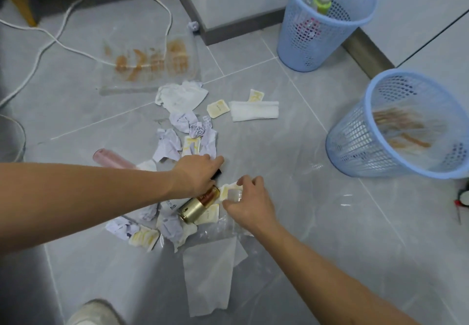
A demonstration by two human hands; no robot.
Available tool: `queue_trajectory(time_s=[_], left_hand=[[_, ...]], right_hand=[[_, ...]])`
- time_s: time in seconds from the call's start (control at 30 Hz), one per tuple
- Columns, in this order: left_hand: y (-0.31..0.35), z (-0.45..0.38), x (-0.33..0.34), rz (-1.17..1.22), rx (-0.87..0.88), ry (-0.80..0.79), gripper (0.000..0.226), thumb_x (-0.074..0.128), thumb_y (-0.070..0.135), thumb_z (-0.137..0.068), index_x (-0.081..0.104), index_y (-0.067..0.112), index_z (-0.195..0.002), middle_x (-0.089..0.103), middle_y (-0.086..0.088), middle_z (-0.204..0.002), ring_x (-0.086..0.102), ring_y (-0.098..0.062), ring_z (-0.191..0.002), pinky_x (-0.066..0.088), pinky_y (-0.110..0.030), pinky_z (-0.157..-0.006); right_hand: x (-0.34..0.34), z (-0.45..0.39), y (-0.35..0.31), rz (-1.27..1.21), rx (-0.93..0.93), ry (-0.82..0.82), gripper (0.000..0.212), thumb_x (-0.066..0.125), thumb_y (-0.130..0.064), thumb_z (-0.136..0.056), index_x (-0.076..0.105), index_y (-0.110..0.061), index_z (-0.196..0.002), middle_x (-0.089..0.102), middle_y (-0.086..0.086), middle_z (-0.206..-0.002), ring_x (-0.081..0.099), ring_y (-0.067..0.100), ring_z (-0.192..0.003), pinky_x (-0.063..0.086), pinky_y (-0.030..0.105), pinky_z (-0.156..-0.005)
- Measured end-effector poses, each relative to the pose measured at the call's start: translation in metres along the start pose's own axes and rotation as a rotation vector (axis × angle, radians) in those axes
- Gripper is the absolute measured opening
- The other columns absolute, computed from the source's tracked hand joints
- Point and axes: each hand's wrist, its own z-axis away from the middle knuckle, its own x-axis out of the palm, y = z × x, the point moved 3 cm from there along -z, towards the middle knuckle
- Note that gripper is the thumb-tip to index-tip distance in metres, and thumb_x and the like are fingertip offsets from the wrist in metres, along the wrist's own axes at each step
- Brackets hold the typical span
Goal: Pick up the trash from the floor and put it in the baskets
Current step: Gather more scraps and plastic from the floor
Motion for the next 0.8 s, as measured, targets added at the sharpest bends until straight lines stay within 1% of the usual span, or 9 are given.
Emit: queue_trajectory(time_s=[0.13, 0.23, 0.33, 0.43, 0.53, 0.6, 0.67, 0.73, 0.8], left_hand=[[0.001, -0.007, 0.014, 0.009, -0.007, -0.013, 0.034, 0.049, 0.025, -0.094, 0.042, 0.016, -0.126, 0.055, -0.009, -0.112, 0.062, -0.031, -0.097, 0.043, -0.037, -0.065], [0.005, -0.012, 0.01, 0.045, 0.0, -0.012, 0.034, 0.05, 0.029, -0.093, 0.041, 0.018, -0.124, 0.053, -0.007, -0.108, 0.061, -0.029, -0.093, 0.042, -0.036, -0.066], [0.008, -0.012, -0.018, 0.101, 0.015, 0.013, 0.03, 0.05, 0.041, -0.095, 0.041, 0.02, -0.114, 0.047, -0.001, -0.095, 0.052, -0.024, -0.079, 0.043, -0.035, -0.065], [0.009, -0.016, -0.067, 0.177, 0.018, 0.073, 0.029, 0.055, 0.04, -0.091, 0.042, 0.022, -0.108, 0.054, -0.002, -0.097, 0.058, -0.024, -0.084, 0.051, -0.039, -0.072], [0.007, -0.023, -0.133, 0.287, 0.029, 0.199, 0.025, 0.06, 0.039, -0.087, 0.047, 0.023, -0.103, 0.061, -0.001, -0.093, 0.06, -0.022, -0.082, 0.052, -0.043, -0.074], [0.006, -0.03, -0.185, 0.342, 0.066, 0.31, 0.029, 0.066, 0.038, -0.088, 0.052, 0.025, -0.11, 0.065, 0.003, -0.098, 0.06, -0.021, -0.083, 0.051, -0.04, -0.075], [0.003, -0.039, -0.238, 0.393, 0.091, 0.431, 0.034, 0.071, 0.035, -0.088, 0.056, 0.025, -0.117, 0.064, 0.006, -0.102, 0.059, -0.018, -0.081, 0.049, -0.035, -0.075], [0.0, -0.055, -0.286, 0.474, 0.106, 0.563, 0.035, 0.072, 0.032, -0.088, 0.057, 0.024, -0.119, 0.063, 0.006, -0.099, 0.057, -0.012, -0.072, 0.05, -0.034, -0.075], [0.0, -0.073, -0.325, 0.537, 0.117, 0.683, 0.036, 0.071, 0.032, -0.089, 0.057, 0.023, -0.12, 0.063, 0.003, -0.096, 0.057, -0.008, -0.069, 0.052, -0.035, -0.074]], right_hand=[[-0.022, -0.007, -0.003, -0.035, 0.02, 0.03, 0.05, 0.066, -0.048, -0.077, 0.049, -0.031, -0.12, 0.037, -0.005, -0.118, 0.053, 0.024, -0.112, 0.049, 0.038, -0.094], [-0.048, -0.013, -0.007, -0.063, 0.005, 0.043, 0.059, 0.068, -0.048, -0.076, 0.048, -0.031, -0.128, 0.037, -0.005, -0.123, 0.053, 0.022, -0.114, 0.05, 0.038, -0.098], [-0.085, -0.022, -0.014, -0.081, -0.013, 0.085, 0.065, 0.069, -0.047, -0.074, 0.049, -0.029, -0.132, 0.041, -0.001, -0.126, 0.054, 0.024, -0.118, 0.049, 0.038, -0.101], [-0.136, -0.038, -0.026, -0.118, -0.045, 0.174, 0.06, 0.072, -0.043, -0.074, 0.051, -0.03, -0.128, 0.045, -0.001, -0.119, 0.054, 0.023, -0.115, 0.049, 0.035, -0.097], [-0.2, -0.061, -0.042, -0.152, -0.089, 0.304, 0.056, 0.075, -0.04, -0.074, 0.053, -0.029, -0.124, 0.045, -0.002, -0.117, 0.055, 0.02, -0.109, 0.047, 0.031, -0.089], [-0.246, -0.079, -0.053, -0.159, -0.125, 0.383, 0.055, 0.076, -0.04, -0.074, 0.054, -0.028, -0.123, 0.046, -0.002, -0.118, 0.053, 0.018, -0.104, 0.043, 0.031, -0.085], [-0.293, -0.097, -0.061, -0.156, -0.172, 0.485, 0.053, 0.076, -0.042, -0.071, 0.055, -0.028, -0.118, 0.051, -0.001, -0.117, 0.055, 0.019, -0.102, 0.045, 0.032, -0.085], [-0.338, -0.115, -0.065, -0.149, -0.213, 0.592, 0.049, 0.077, -0.043, -0.069, 0.057, -0.029, -0.111, 0.057, 0.001, -0.114, 0.06, 0.022, -0.099, 0.05, 0.034, -0.084], [-0.377, -0.133, -0.066, -0.164, -0.232, 0.665, 0.049, 0.079, -0.044, -0.068, 0.058, -0.029, -0.11, 0.058, 0.003, -0.114, 0.061, 0.021, -0.097, 0.048, 0.032, -0.082]])
